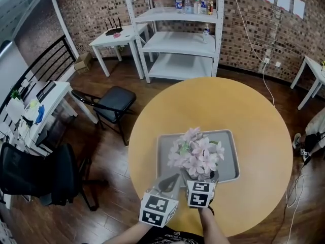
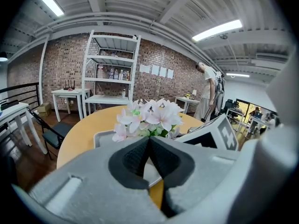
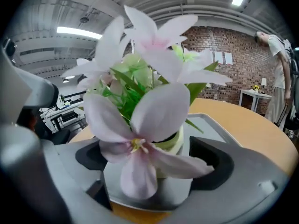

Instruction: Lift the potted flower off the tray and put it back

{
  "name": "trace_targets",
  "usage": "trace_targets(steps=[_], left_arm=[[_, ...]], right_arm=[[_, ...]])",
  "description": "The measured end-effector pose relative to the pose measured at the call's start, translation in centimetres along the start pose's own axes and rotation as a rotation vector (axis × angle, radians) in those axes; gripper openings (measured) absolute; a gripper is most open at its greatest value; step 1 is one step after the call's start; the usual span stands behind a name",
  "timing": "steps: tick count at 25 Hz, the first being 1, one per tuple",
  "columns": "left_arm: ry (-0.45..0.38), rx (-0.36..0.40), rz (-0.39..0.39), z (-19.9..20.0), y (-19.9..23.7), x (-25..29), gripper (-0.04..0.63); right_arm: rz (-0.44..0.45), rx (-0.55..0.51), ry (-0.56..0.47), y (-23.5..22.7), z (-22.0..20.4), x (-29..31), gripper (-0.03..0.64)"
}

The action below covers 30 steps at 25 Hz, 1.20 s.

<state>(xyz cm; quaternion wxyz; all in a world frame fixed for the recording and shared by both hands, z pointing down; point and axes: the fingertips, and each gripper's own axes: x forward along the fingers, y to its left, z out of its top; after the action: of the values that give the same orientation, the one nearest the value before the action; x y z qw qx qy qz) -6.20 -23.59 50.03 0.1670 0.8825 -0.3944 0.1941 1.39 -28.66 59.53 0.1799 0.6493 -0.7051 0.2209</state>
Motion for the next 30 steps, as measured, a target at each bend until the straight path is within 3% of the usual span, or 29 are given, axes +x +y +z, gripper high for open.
trace_targets(steps=[12, 30], left_arm=[[0.014, -0.003, 0.018, -0.6, 1.6, 1.1, 0.003], [-0.007, -0.02, 0.054, -0.8, 2.2, 0.3, 0.003]], right_arm=[[-0.005, -0.01, 0.112, -0.5, -1.0, 3.5, 0.563], [-0.008, -0.024, 0.12, -1.3, -1.4, 3.2, 0.534]])
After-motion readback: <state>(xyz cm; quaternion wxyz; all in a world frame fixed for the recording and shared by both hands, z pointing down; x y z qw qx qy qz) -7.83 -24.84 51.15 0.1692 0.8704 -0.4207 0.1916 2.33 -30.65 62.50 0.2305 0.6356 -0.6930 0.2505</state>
